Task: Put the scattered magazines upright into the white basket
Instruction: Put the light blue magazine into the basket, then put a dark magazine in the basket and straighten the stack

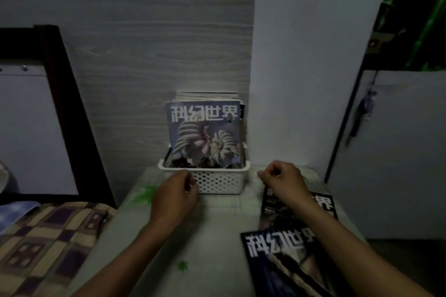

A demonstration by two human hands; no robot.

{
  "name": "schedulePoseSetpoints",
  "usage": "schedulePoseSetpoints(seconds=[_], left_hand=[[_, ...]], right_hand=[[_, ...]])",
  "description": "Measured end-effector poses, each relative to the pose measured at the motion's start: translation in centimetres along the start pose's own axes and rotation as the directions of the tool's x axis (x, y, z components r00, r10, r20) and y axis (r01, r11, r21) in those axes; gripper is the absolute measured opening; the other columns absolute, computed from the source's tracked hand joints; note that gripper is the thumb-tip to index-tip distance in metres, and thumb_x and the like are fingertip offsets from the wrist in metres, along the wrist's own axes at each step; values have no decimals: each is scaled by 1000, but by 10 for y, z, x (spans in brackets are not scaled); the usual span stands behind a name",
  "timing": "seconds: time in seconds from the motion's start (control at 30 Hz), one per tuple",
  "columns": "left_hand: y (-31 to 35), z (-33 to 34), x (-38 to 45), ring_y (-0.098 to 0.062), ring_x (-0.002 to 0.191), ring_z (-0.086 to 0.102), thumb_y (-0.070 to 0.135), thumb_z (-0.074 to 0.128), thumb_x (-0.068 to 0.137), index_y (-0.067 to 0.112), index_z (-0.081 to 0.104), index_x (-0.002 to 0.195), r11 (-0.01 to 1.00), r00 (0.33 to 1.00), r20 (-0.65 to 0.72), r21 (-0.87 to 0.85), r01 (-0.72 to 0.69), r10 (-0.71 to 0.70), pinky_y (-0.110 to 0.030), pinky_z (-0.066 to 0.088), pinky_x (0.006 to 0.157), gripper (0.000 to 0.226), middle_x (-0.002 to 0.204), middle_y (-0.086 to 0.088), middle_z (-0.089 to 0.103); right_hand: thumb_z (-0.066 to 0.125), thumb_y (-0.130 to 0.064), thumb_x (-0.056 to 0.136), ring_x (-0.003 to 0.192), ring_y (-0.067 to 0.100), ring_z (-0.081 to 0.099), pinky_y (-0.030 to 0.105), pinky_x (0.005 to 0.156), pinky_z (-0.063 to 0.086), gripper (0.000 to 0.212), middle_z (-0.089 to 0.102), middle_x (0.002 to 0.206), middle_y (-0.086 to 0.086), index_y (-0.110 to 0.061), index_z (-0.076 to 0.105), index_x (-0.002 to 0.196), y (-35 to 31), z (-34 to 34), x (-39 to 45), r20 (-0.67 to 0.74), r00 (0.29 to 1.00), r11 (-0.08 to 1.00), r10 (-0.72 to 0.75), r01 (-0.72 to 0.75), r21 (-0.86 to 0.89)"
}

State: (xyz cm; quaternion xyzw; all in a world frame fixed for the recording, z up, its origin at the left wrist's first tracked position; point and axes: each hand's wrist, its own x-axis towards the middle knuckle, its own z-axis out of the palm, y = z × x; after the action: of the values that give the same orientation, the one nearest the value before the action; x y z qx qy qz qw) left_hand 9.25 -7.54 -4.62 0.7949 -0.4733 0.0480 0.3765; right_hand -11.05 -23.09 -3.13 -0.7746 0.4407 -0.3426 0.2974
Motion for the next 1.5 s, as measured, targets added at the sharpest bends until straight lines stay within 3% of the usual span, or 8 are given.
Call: schedulePoseSetpoints(seconds=[0.2,0.33,0.47,0.6,0.8,1.03,1.3,1.5], left_hand=[[48,34,-92,-15,91,64,32,62,83,29,67,98,995,862,505,61,-79,37,-25,49,75,16,98,6,68],[67,38,-113,-19,89,66,32,62,86,18,71,93,996,845,530,-5,90,-73,-27,50,74,18,97,0,70],[82,34,-122,-26,80,70,13,70,83,2,73,90,635,694,658,-408,656,-294,-38,55,75,13,87,-16,76],[93,33,-138,-31,81,74,-3,65,81,5,73,97,463,641,721,-488,740,-263,-30,57,65,19,88,-15,77],[92,29,-148,-24,83,75,-4,56,91,29,69,106,409,786,573,-676,613,-232,-32,59,64,39,93,0,78],[63,-22,-74,-15,93,72,3,61,91,30,65,112,430,962,234,-861,271,-139,-27,59,71,34,104,6,76],[59,-86,80,-13,111,59,6,51,97,22,53,130,783,992,-119,-611,-113,51,-33,49,95,37,121,5,61],[17,-59,127,-14,94,59,6,52,97,15,58,126,862,993,-115,-500,-83,30,-34,53,85,32,116,-4,65]], right_hand=[[63,-51,80,93,23,65,29,65,39,25,66,94,0,-28,57,81,67,-65,-75,209,960,863,185,-57,-503],[49,-83,69,117,24,58,33,87,48,95,54,140,2,-34,24,146,78,-85,-113,351,862,744,366,-44,-667],[62,-78,67,122,21,56,32,97,47,113,50,147,-2,-37,1,153,69,-90,-137,386,837,833,387,-139,-535],[72,-69,66,120,21,57,31,97,46,121,51,145,-2,-35,-5,153,58,-85,-156,378,845,896,378,-231,-380],[76,-58,70,93,9,63,25,74,49,81,61,118,-11,-36,28,131,47,-83,-160,269,917,947,295,-244,-207],[63,-11,93,88,20,74,26,67,58,23,78,97,1,-16,67,115,-7,-66,-99,279,956,815,95,-236,529],[54,-5,97,81,-3,69,14,68,54,27,73,90,-19,-30,66,98,-107,-21,31,-54,988,734,-146,144,664],[54,-5,97,85,1,67,19,76,55,30,70,97,-15,-33,63,98,-93,26,83,-54,984,746,-168,163,645]])
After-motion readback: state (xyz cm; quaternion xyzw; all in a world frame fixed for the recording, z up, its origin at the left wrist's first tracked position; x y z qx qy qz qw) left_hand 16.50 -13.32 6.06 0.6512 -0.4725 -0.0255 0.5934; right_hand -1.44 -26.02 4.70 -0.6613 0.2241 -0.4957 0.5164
